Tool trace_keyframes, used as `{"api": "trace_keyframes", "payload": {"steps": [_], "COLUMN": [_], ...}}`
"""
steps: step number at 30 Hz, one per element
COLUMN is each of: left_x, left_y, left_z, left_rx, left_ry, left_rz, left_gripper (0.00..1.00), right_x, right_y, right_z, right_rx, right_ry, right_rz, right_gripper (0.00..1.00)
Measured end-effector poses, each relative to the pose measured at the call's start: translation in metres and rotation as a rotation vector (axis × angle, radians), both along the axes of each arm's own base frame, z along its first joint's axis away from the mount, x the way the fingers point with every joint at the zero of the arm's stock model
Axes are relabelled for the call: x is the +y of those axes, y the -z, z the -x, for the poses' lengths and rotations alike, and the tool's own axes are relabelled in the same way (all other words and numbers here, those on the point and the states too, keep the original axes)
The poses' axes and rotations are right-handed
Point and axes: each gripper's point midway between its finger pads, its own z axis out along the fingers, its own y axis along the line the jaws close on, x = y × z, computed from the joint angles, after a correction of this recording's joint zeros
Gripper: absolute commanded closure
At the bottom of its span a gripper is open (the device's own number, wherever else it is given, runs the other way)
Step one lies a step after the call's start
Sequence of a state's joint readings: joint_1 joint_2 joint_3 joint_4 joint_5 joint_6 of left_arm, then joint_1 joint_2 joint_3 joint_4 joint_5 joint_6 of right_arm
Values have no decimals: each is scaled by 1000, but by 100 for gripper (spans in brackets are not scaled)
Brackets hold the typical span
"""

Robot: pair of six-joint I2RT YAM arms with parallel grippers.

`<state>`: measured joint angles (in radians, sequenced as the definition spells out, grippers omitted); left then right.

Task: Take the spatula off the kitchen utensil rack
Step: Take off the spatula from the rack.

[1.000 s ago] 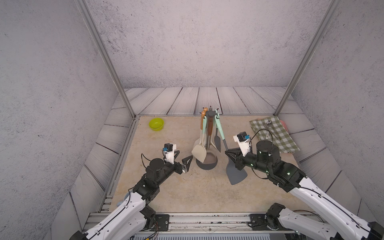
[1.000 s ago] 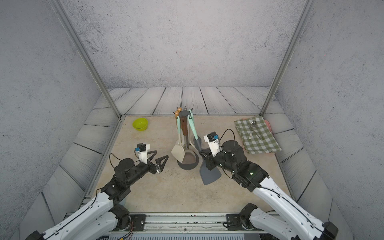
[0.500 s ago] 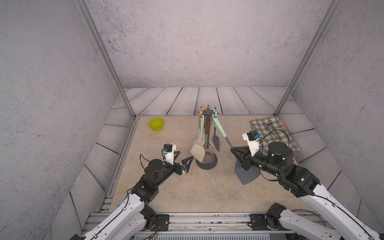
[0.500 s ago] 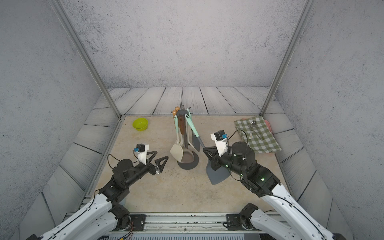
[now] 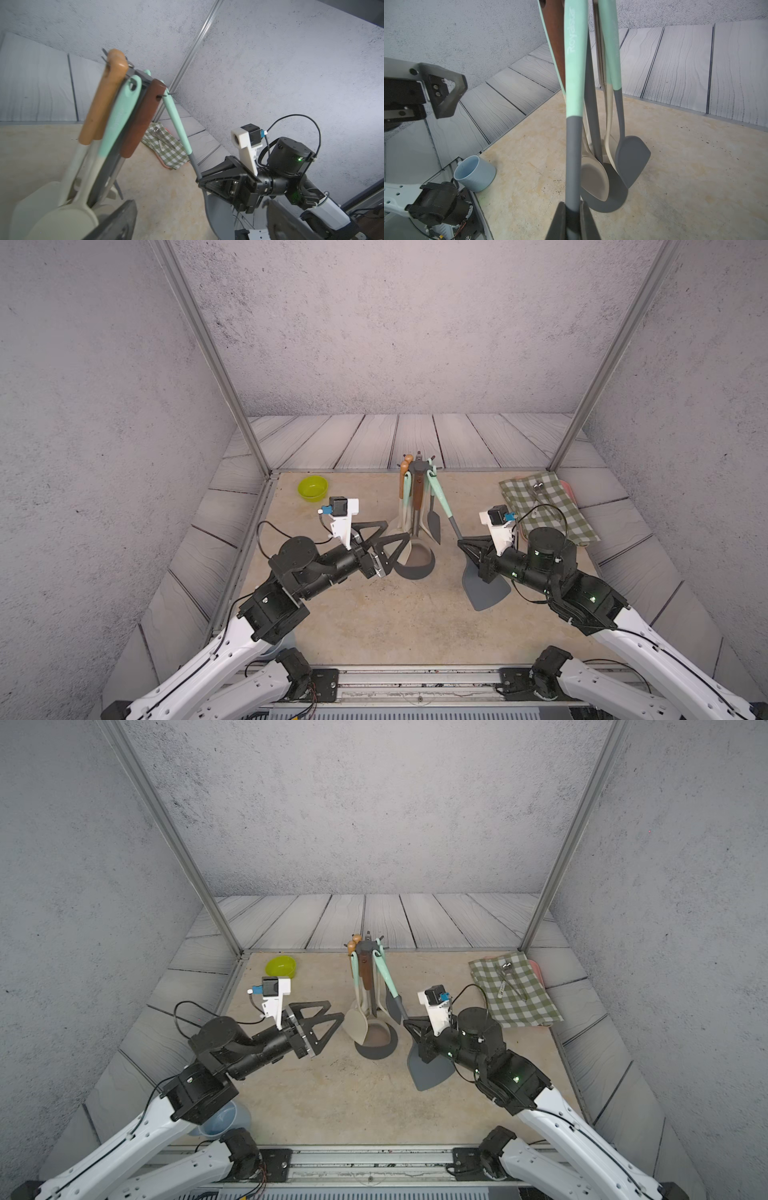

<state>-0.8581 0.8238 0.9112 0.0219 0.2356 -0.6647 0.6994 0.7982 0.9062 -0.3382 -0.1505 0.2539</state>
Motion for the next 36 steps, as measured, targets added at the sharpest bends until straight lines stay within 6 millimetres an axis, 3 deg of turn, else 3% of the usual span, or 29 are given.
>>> {"api": "trace_keyframes", "payload": {"steps": [5, 11, 19, 24, 28, 30, 36], "left_x": [-46, -75, -94, -108, -116, -118, -121], "left_y": [13, 24, 45, 41, 36, 35, 36], "left_z": [-2, -29, -60, -71, -73, -72, -68], "left_rx": [84, 140, 200, 216, 226, 256, 271], "left_ry": [36, -32, -130, -142, -132, -125, -112], "left_rz": [-99, -160, -183, -127, -78, -54, -50], "left_gripper": [17, 23, 38, 59, 85, 93, 100], "right_x": [0, -2, -5, -4, -4, -4, -2], "right_y": [0, 0, -1, -1, 0, 4, 9], "right_z": [1, 5, 9, 10, 10, 11, 10], "right_rx": [0, -6, -12, -11, -10, 0, 12], "right_ry": [-4, -7, -13, -18, -21, -24, -28], "right_rz": [-2, -8, -16, -17, -17, -12, -6], "right_gripper": [100, 100, 100, 100, 100, 100, 100]}}
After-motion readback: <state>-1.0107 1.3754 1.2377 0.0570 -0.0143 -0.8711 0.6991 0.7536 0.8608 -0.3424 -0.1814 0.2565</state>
